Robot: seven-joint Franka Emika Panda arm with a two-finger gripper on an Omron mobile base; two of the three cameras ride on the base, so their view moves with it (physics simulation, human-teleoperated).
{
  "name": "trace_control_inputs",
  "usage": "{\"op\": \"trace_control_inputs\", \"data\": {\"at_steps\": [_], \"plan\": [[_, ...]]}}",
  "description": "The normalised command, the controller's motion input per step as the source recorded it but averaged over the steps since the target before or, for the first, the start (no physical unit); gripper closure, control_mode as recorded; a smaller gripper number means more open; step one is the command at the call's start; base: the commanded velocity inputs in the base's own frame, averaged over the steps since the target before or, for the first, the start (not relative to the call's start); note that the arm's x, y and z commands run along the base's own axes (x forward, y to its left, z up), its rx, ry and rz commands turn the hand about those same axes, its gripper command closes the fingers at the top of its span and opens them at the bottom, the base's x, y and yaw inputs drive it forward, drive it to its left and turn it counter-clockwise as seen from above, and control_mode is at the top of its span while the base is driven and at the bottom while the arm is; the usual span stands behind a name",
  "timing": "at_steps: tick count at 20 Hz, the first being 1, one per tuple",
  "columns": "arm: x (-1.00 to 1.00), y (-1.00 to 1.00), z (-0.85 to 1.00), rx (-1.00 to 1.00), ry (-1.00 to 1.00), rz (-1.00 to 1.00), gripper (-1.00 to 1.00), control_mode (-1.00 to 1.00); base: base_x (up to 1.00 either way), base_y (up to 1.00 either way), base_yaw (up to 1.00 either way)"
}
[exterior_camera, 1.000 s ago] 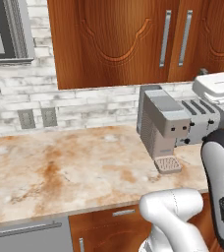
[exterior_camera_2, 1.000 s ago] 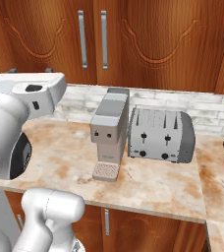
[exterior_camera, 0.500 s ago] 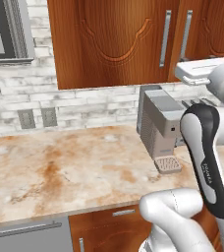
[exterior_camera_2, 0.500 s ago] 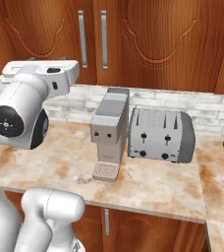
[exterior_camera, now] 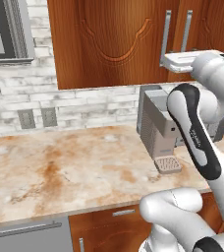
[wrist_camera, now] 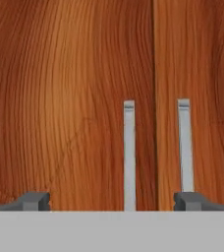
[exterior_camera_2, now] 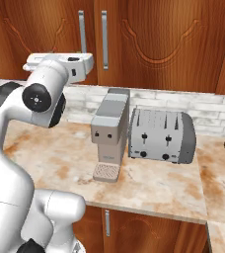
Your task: Open the cabinet directly in front. Then move the beer and the cup to the dining counter with the candle on it.
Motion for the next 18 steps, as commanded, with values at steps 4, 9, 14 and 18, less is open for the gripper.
{"op": "trace_control_inputs", "data": {"at_steps": [4, 9, 14, 18], "plan": [[0.81, -0.06, -0.02, 0.00, 0.05, 0.01, -1.00, -1.00, 0.00, 0.00, 0.00], [1.00, 0.00, -0.23, 0.00, 0.06, 0.00, -1.00, -1.00, 0.00, 0.00, 0.00], [1.00, 0.00, -0.43, 0.00, 0.05, 0.01, -1.00, -1.00, 0.00, 0.00, 0.00], [1.00, 0.00, -0.41, 0.00, 0.06, 0.00, -1.00, -1.00, 0.00, 0.00, 0.00]]}}
